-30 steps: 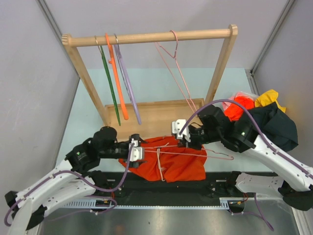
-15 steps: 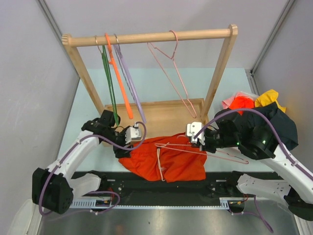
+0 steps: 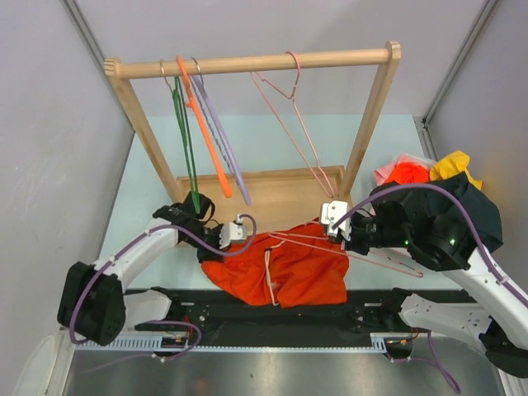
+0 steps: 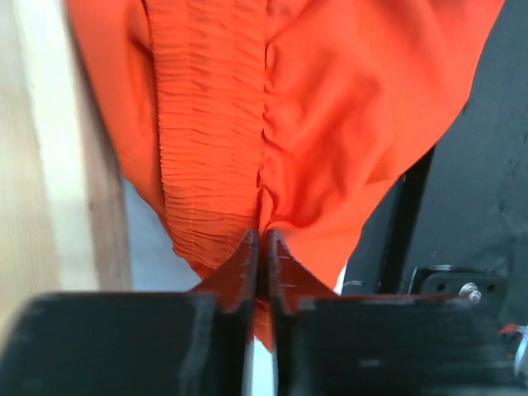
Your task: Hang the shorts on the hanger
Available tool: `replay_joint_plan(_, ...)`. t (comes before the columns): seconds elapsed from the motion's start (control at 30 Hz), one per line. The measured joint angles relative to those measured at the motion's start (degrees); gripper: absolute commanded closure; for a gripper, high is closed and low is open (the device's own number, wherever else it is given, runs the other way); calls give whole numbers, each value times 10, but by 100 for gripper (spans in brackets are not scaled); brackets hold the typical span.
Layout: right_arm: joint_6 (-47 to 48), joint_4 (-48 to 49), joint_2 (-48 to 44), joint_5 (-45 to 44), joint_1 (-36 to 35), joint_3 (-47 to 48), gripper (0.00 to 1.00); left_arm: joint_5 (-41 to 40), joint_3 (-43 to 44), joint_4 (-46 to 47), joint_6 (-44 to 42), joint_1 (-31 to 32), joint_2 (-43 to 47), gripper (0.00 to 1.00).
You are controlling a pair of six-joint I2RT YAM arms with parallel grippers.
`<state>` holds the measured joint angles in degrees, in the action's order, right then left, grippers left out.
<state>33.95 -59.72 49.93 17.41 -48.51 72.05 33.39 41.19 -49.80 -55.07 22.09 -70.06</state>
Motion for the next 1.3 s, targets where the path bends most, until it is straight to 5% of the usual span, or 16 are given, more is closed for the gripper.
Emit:
replay_joint_plan(0.23, 1, 0, -8, -14, 7, 0, 100, -25, 6, 34, 33, 82, 170, 100)
replay_joint_plan(0.4, 2, -1, -22, -20, 14, 0, 100, -71, 5, 55, 35, 253, 283, 100)
replay_joint_plan(0.57, 6, -12, -26, -19, 15, 0, 100, -116, -42, 40, 9, 423, 270, 99)
replay_joint_plan(0.63, 8, -16, -24, -15, 15, 0, 100, -127, -68, 28, -3, 460, 253, 92)
replay_joint_plan(0.7, 12, -22, -22, -7, 15, 1, 100, -137, -90, 10, -17, 482, 235, 72)
replay_joint_plan(0.77, 18, -29, -19, 2, 15, 1, 100, -143, -96, -6, -31, 485, 230, 51)
replay_joint_plan(0.83, 25, -33, -17, 12, 13, 1, 100, -144, -96, -18, -39, 486, 240, 46)
replay_joint_plan(1.1, 48, -38, -1, 35, -5, 1, 100, -136, -72, -61, 17, 468, 385, 52)
replay_joint_plan(1.3, 57, -30, 13, 45, -13, 1, 100, -109, -37, -66, 46, 296, 398, 50)
